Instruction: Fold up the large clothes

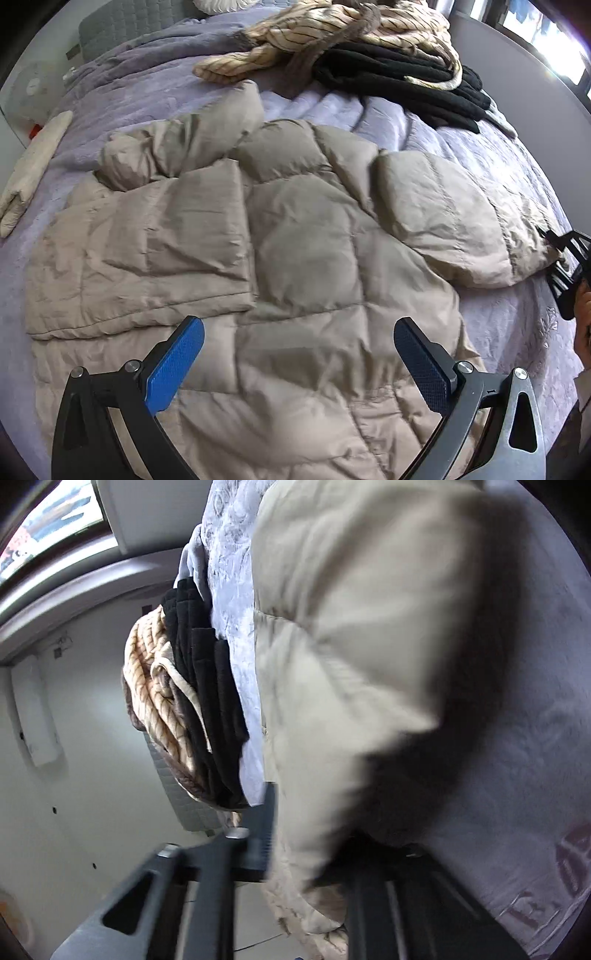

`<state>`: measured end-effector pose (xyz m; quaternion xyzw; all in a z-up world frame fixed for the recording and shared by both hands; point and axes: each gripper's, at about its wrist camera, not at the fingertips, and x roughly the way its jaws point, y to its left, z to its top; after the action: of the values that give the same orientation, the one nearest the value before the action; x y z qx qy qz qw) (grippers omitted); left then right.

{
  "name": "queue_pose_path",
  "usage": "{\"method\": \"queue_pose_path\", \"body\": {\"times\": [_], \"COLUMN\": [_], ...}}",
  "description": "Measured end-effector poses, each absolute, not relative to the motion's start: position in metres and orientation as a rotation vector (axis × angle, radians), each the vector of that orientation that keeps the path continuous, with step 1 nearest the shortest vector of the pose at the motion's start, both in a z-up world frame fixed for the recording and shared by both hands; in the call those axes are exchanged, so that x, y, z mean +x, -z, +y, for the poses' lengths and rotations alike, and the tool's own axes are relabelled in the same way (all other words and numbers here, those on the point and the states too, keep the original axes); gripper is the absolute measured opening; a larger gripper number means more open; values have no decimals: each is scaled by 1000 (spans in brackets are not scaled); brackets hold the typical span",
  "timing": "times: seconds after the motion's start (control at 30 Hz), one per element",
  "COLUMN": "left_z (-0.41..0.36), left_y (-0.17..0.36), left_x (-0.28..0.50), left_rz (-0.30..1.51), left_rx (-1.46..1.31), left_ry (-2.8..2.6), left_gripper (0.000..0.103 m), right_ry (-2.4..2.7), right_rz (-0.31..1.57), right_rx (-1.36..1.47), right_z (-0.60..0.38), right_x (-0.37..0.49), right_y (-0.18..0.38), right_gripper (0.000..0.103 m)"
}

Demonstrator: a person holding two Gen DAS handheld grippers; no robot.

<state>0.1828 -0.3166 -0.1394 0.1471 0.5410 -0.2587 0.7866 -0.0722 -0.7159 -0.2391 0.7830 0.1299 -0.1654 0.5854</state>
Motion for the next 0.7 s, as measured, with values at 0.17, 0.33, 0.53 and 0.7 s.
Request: {"method": "queue_pose_path", "body": {"times": [0.17, 0.33, 0.53, 0.7], "left_z": [-294, -256, -204, -158], "left_y": [142, 136, 128, 128], "left_x": [194, 210, 235, 261], "left_rz": [1149, 1147, 1107, 1102], "left_rx": [326, 257, 226, 184], "left_ry": [520, 487, 420, 353], "left_gripper": [103, 103, 103, 103], "right_ry": [353, 279, 144, 27], "right_rz": [363, 471, 631, 801], "right_rx": [1624, 1330, 878, 504], "right_z": [-706, -674, -570, -450], "right_x": [-41, 21, 118, 187], "right_y": [186, 115, 53, 53], "right_gripper": [7, 7, 7, 7]}}
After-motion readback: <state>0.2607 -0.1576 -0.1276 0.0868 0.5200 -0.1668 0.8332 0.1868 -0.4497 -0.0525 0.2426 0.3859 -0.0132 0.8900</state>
